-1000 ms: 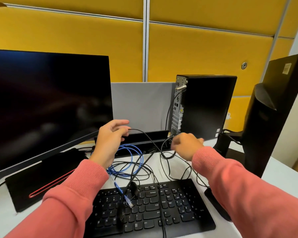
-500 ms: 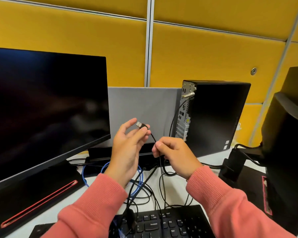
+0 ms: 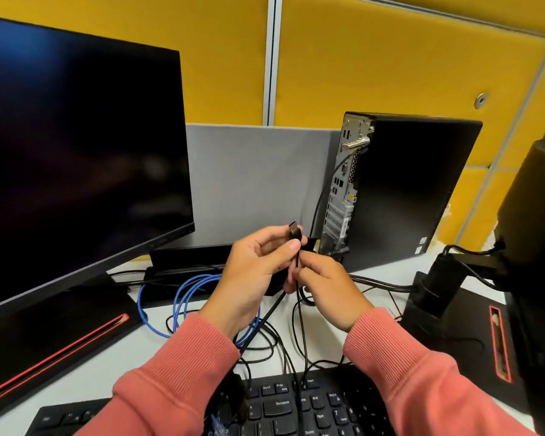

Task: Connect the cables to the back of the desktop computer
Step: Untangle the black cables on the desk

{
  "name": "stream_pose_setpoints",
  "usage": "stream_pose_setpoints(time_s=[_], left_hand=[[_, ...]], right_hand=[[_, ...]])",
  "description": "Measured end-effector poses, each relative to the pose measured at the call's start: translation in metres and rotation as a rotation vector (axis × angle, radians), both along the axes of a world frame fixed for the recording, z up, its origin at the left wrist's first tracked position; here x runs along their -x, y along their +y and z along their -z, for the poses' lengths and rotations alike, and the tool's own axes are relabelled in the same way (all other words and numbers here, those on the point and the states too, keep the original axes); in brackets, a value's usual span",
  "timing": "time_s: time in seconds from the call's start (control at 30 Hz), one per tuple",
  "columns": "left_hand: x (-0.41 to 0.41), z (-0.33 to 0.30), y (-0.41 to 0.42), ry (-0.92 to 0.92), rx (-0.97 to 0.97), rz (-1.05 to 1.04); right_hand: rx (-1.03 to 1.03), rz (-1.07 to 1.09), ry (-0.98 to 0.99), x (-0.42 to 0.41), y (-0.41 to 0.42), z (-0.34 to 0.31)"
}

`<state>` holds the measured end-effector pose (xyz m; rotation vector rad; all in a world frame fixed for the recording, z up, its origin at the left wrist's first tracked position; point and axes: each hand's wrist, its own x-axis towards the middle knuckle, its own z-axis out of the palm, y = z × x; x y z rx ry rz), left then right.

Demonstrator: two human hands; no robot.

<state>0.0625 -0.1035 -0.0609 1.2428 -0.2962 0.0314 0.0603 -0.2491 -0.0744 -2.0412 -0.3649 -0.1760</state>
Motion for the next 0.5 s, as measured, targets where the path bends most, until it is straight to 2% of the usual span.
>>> stream_pose_setpoints(time_s=[0.27, 0.5], left_hand=[[0.005, 0.009, 0.004, -0.15, -0.089, -0.045], [0.007, 0.013, 0.004, -0.191, -0.119, -0.056]], right_hand=[[0.026, -0.018, -0.044, 0.0, -0.004, 0.009], [0.034, -0.014, -0.048, 0.001, -0.002, 0.011]])
